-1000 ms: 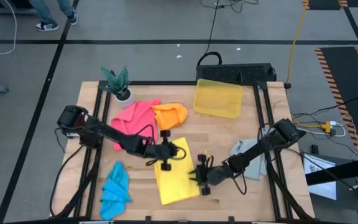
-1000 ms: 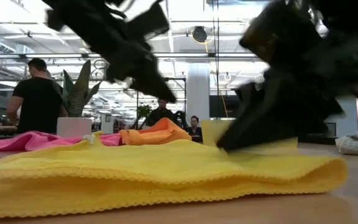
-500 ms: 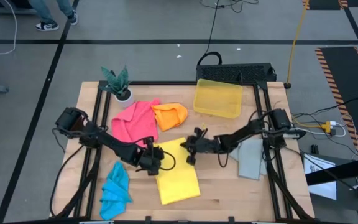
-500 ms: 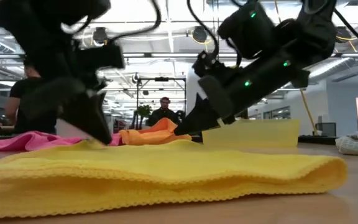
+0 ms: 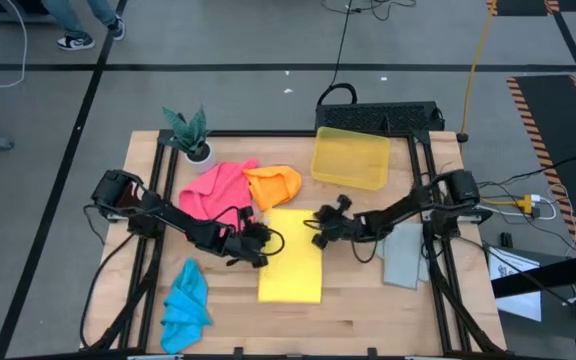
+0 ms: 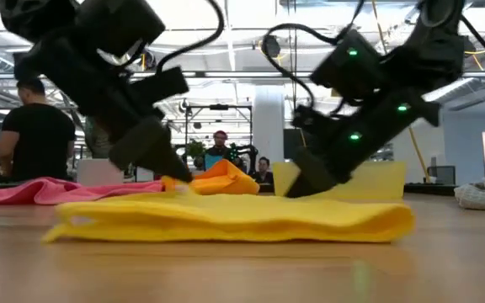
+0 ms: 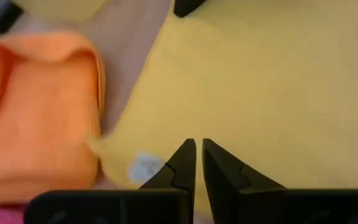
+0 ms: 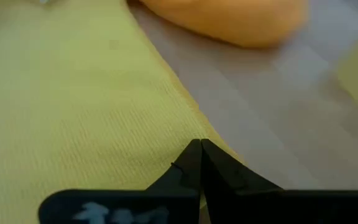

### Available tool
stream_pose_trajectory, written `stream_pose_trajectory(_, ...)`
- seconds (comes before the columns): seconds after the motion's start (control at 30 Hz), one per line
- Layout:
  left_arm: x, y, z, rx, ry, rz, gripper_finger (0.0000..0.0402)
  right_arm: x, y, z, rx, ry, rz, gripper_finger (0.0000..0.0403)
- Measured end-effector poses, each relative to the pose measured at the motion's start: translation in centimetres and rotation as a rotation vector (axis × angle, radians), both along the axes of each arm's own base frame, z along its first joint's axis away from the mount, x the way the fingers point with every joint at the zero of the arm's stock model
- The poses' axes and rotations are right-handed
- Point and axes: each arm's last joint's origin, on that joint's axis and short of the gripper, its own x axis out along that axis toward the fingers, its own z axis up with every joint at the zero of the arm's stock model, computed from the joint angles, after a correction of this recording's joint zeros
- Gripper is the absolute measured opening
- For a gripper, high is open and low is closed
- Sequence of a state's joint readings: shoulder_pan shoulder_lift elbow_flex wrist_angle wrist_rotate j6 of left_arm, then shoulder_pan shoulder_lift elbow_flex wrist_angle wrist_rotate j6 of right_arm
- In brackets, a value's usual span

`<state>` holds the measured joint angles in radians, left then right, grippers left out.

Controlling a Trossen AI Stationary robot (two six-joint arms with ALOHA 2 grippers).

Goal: Fold microfiber towels
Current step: Fold the yellow kitchen towel

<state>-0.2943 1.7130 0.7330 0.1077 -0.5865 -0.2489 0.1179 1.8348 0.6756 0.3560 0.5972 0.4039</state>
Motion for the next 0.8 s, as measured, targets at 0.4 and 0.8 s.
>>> stream_pose_trajectory(0.4,0.7,-2.5,1.4,-0.001,-0.047,-0.099,0.0033,-4.7,3.9,5.4,-0.037,-0.185,0.166,0.0)
stream_pose_trajectory(0.8,-0.3,-6.4,1.9,-0.047,-0.122,-0.211,0.0033,0.6,15.2,3.8,0.021,-0.246,0.695,0.0007)
